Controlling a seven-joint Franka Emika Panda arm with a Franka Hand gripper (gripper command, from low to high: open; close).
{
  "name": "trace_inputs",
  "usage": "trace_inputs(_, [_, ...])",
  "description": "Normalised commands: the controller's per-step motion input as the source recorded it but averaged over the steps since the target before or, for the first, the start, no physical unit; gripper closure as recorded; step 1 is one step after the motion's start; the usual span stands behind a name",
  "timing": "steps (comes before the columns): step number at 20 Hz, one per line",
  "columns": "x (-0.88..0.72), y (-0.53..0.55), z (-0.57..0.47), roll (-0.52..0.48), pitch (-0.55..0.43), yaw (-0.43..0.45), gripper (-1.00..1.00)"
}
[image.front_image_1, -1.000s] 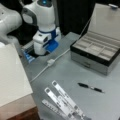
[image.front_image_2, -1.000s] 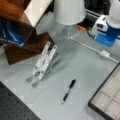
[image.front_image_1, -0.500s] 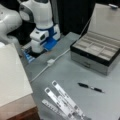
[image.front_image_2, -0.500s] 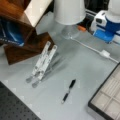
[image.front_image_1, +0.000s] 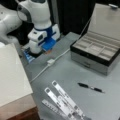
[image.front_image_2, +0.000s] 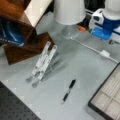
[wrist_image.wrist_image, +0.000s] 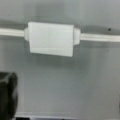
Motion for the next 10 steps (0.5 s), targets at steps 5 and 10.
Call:
trace_inputs(5, [0.17,-0.17,0.29,-0.014,0.107,0.022,-1.00])
trace_inputs(10, [0.46,-0.21,0.49,-0.069,0.235,0.027,-1.00])
